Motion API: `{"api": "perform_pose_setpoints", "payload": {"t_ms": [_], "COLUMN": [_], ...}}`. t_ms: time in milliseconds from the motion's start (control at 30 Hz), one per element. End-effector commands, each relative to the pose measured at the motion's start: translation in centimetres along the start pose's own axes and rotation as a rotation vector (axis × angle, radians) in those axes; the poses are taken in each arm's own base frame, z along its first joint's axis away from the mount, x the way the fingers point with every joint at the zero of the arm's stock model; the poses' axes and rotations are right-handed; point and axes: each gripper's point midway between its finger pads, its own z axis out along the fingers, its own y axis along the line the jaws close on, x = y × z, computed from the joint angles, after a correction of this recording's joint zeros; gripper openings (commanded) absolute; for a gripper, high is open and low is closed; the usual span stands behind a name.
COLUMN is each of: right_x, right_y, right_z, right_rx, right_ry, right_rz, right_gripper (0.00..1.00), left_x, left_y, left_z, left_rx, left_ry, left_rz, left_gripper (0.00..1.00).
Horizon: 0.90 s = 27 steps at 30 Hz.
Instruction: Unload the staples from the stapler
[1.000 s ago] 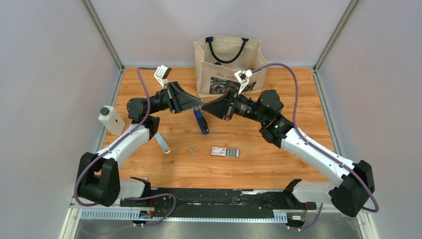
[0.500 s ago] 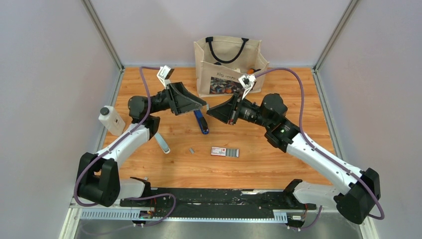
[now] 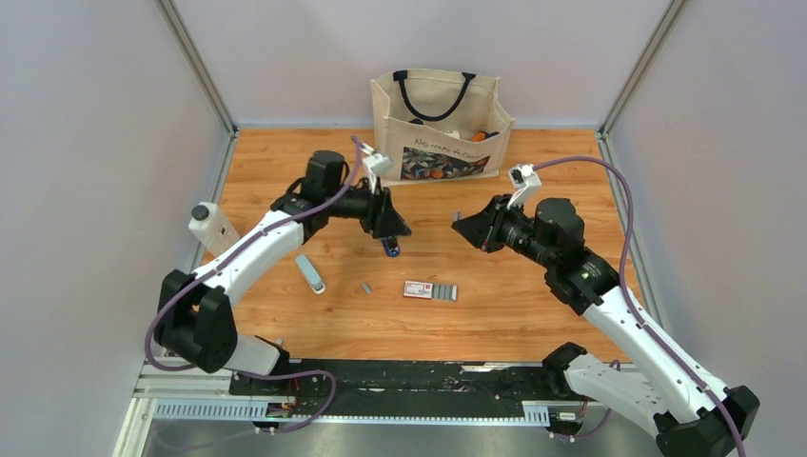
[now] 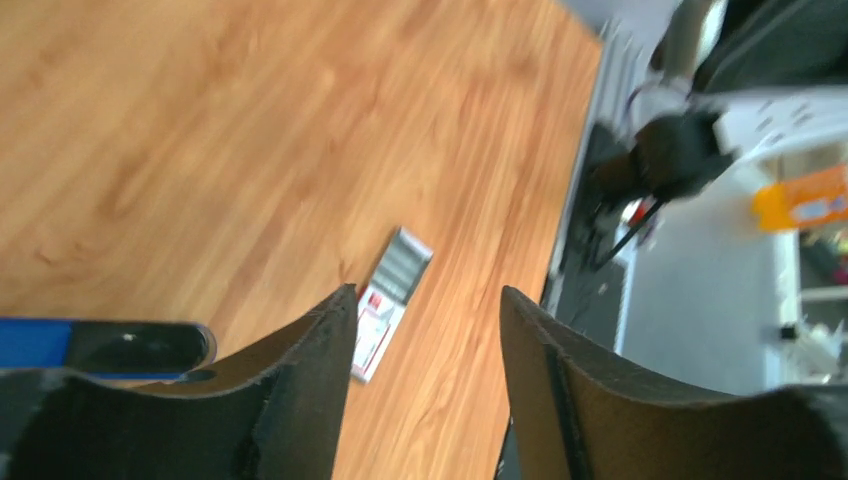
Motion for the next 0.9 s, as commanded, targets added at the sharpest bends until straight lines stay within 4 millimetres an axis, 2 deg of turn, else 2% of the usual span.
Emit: {"api": "perform_pose_setpoints", "payload": {"t_ms": [0,167,367,500,667,867], "right_x": [2.8,6.0,8.4,9.2,10.1,11.5], "right_y": [-4.7,-7.9,-9.4,-9.9,-10.7,-11.6], "right_z": [-0.7,-1.2,-1.4,-1.2,-1.1,-0.9], "right_rx": [0.197,0.311,0.337,0.338,0.353,0.360], "right_ry": [0.083,0.149,0.176,0.178,0.186,0.195], "right_rz": [0.016,0.040,0.080,0.086,0.086,0.100], "right_gripper": [0.10,0.09,0.10,0.10,0.10,0.10], "left_x": [7.6,10.2,11.7,12.4,13.5,15.0], "left_y": [2.5,3.7,4.3,4.9,5.5,6.5], "left_z": [1.4,4.1,6.4,7.9,8.7,8.7], "left_rx": [-0.055,-0.042,0.000,-0.010,-0.070,-0.166], "left_ry": [0.299,0.383,0.446,0.474,0.498,0.504], "left_rz": [0.161,0.213,0.303,0.309,0.296,0.316], "left_gripper": [0.59,0.49,0.41,0.31,0.25,0.24]}}
